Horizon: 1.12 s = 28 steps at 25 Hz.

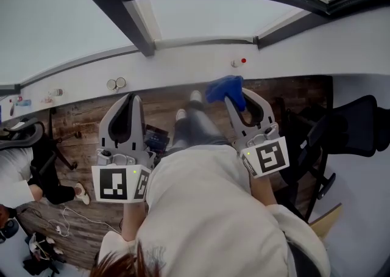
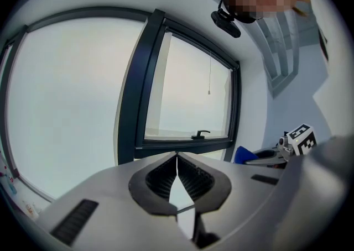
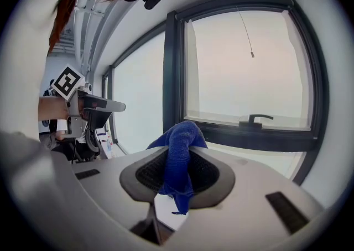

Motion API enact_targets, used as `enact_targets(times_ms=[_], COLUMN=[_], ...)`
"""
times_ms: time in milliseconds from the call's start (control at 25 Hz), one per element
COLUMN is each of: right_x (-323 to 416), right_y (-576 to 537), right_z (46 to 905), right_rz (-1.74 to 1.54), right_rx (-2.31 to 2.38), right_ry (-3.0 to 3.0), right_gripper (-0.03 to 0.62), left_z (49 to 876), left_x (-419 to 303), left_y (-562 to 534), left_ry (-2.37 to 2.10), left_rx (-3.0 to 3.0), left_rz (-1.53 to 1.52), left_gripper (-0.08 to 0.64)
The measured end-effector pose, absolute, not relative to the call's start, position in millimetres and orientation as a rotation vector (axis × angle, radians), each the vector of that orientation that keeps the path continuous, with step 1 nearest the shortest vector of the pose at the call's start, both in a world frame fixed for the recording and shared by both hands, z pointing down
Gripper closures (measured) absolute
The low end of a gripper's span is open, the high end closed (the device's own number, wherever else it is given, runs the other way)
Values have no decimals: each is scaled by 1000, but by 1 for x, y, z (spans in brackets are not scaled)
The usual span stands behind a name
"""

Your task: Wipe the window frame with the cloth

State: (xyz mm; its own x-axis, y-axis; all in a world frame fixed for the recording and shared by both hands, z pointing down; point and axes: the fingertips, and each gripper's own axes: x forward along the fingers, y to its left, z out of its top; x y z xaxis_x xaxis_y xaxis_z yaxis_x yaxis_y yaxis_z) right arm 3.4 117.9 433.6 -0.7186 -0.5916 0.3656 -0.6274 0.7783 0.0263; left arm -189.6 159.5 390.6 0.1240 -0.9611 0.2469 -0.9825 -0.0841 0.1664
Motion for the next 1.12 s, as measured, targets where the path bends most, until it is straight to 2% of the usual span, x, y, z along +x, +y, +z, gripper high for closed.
enact_targets(times_ms=[400, 1120], right_x=[-4, -13], right_y=[52, -38], right_z=[425, 395], right_rz=[107, -30], right_rx=[878, 848], right_ry=[-2656, -2788], right_gripper=[500, 500], left_z=[381, 365], left_x=[-195, -160], left_y=[102, 33], left_ry=[-1973, -2017], left_rx=[2088, 2165], left_rz=[87, 44], left_gripper=[551, 551])
